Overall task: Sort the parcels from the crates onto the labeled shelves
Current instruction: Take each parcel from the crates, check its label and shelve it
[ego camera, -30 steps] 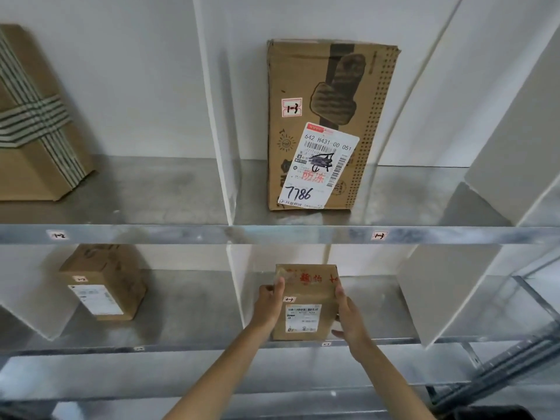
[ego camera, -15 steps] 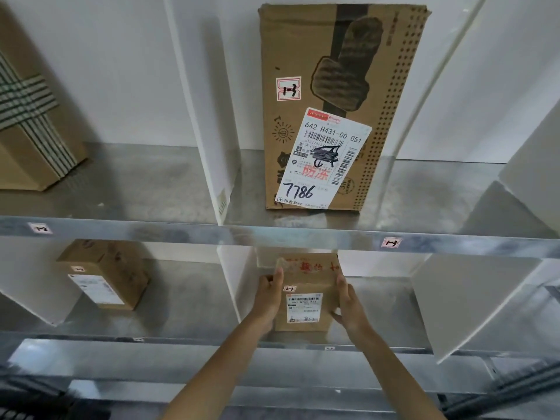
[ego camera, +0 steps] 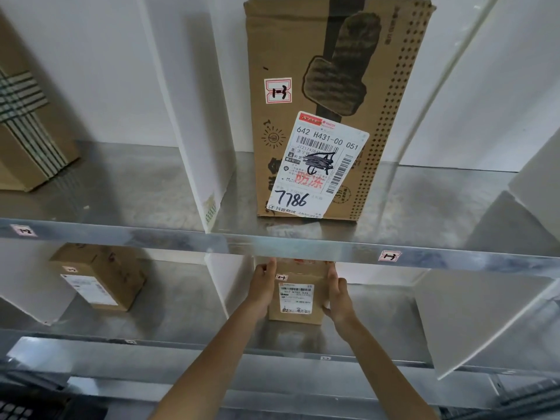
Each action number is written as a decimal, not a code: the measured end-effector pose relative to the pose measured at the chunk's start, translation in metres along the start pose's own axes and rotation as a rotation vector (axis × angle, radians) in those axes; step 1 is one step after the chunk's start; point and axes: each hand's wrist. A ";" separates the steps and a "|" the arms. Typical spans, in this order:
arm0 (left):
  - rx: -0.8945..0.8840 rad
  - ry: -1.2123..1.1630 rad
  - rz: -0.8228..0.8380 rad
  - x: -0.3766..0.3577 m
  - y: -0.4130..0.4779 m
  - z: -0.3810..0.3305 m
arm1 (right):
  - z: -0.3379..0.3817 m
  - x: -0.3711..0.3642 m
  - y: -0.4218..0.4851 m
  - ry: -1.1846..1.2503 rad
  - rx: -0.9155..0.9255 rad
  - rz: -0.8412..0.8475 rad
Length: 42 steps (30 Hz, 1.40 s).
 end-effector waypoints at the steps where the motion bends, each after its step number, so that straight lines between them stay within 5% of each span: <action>1: -0.008 0.005 -0.007 0.000 -0.001 0.000 | 0.000 0.000 0.000 -0.005 0.005 0.005; 11: -0.100 0.267 -0.125 0.001 -0.014 -0.007 | 0.001 0.001 -0.004 -0.123 0.045 -0.022; 19: -0.450 0.584 -0.283 0.005 -0.029 -0.025 | 0.011 0.009 -0.014 -0.402 0.074 -0.046; 29: -0.483 0.641 -0.251 0.006 -0.040 -0.022 | 0.013 0.027 -0.035 -0.187 -0.084 0.092; 38: -0.462 0.564 -0.328 -0.001 -0.075 0.024 | -0.045 0.034 -0.050 -0.291 -0.154 0.068; 42: -0.496 0.541 -0.390 -0.012 -0.098 0.053 | -0.070 0.026 -0.051 -0.332 -0.147 0.181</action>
Point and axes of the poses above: each hand's wrist, its own y-axis towards the middle knuckle, its own x-axis out of the back of the hand, z = x × y, and after that the axes turned 14 degrees about y, right-handed
